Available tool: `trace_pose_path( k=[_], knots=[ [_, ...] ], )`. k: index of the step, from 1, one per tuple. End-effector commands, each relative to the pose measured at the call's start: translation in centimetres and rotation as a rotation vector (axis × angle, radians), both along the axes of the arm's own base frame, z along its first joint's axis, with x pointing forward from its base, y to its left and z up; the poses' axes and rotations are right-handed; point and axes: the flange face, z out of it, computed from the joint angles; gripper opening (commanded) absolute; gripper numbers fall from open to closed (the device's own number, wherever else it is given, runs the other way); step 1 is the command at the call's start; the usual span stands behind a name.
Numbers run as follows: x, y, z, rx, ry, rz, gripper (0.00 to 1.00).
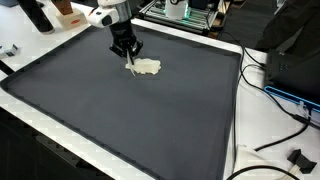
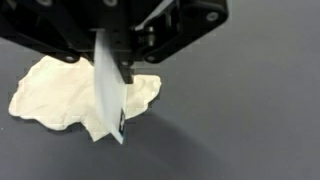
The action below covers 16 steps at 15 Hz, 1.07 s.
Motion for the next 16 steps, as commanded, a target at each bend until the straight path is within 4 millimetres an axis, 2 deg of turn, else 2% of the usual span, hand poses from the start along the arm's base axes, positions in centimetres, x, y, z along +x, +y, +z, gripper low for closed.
trace_pose_path(
  k=[1,4,16],
  knots=[
    [2.2,1.8,-3.3,-0.033,0.054,0.012,0.01],
    [2.0,1.6,-3.2,-0.028,0.082,0.02,0.01],
    [-2.6,-0.6,-4.3,-0.04,0.102,0.009,0.01]
  ],
)
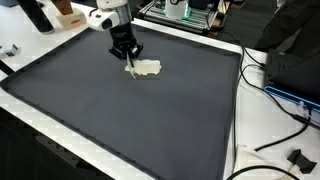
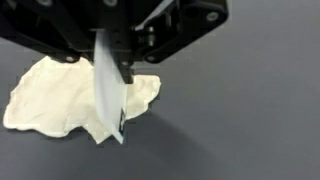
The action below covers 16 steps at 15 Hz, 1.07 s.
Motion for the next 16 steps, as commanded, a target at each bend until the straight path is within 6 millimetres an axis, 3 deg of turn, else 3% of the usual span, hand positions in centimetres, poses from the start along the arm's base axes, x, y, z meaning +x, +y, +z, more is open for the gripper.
trace_pose_path(
  k=[1,5,16],
  knots=[
    [-4.0,-1.6,-4.3,-0.03,0.108,-0.016,0.01],
    [-5.1,-2.5,-4.1,-0.058,0.137,-0.048,0.01],
    [-7.8,-4.7,-5.6,-0.018,0.064,-0.174,0.01]
  ],
)
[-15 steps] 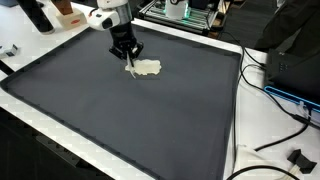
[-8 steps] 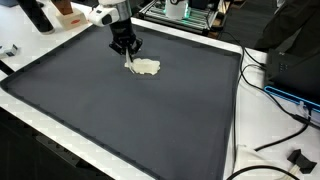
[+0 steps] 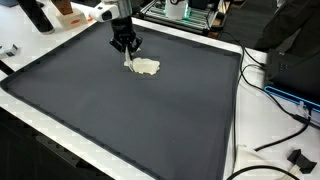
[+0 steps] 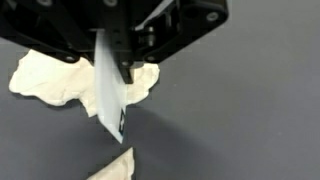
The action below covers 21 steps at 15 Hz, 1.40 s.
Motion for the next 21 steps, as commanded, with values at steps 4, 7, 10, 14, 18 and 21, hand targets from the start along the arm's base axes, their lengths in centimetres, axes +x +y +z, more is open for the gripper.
trace_pose_path(
  k=[4,7,10,14,18,21],
  knots=[
    [-5.0,-3.1,-5.5,-0.016,0.119,-0.111,0.01],
    [-5.4,-3.9,-5.3,-0.031,0.126,-0.169,0.01],
    [-5.6,-3.9,-4.1,-0.023,0.096,-0.198,0.01],
    [-5.5,-3.0,-2.2,0.002,0.036,-0.182,0.01],
    [-5.6,-1.9,-0.6,0.01,-0.006,-0.171,0.01],
    [-5.7,-1.6,0.4,0.004,-0.028,-0.172,0.01]
  ],
)
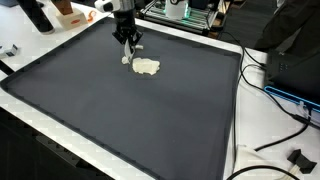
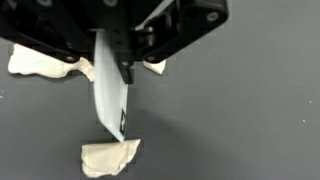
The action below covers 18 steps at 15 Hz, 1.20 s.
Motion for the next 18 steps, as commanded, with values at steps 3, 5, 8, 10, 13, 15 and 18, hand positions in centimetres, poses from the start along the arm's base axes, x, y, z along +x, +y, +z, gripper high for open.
trace_pose_path(
  k=[3,5,8,10,13,15,18],
  knots=[
    [-1.2,0.8,1.4,-0.023,-0.037,0.013,0.01],
    [-1.2,1.2,2.3,-0.039,-0.066,0.014,0.01],
    [-1.0,1.6,4.0,-0.054,-0.098,-0.025,0.01],
    [-0.8,1.8,5.4,-0.054,-0.11,-0.076,0.01],
    [-0.7,2.1,7.3,-0.044,-0.111,-0.156,0.01],
    [-0.7,2.3,8.5,-0.03,-0.095,-0.211,0.01],
    [-1.0,2.5,10.3,-0.01,-0.052,-0.281,0.01]
  ],
)
